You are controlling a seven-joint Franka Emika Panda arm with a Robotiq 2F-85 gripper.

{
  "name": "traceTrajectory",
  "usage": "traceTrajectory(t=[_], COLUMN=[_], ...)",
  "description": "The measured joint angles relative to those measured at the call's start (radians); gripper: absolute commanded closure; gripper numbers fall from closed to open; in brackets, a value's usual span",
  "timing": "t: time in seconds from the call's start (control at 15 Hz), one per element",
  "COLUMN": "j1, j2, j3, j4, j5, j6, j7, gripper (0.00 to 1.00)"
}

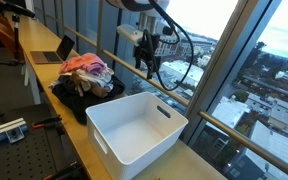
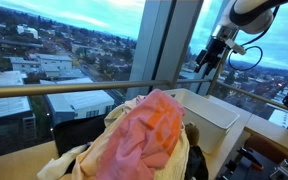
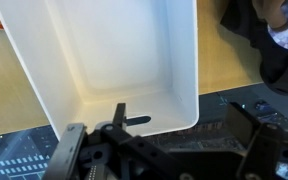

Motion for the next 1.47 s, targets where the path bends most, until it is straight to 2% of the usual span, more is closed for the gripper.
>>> traceTrajectory(t=[1.13,1.33,1.47], j1=[0.001,0.032,0.081], j2=[0.022,0.061,0.085], j3=[0.000,0.006,0.018], j4=[0.001,0.004,0.004], j5=[-0.004,-0.028,-0.061], j6=[0.010,0.057,0.093], j7=[0.000,0.004,0.038], gripper=[0.00,0.00,0.00])
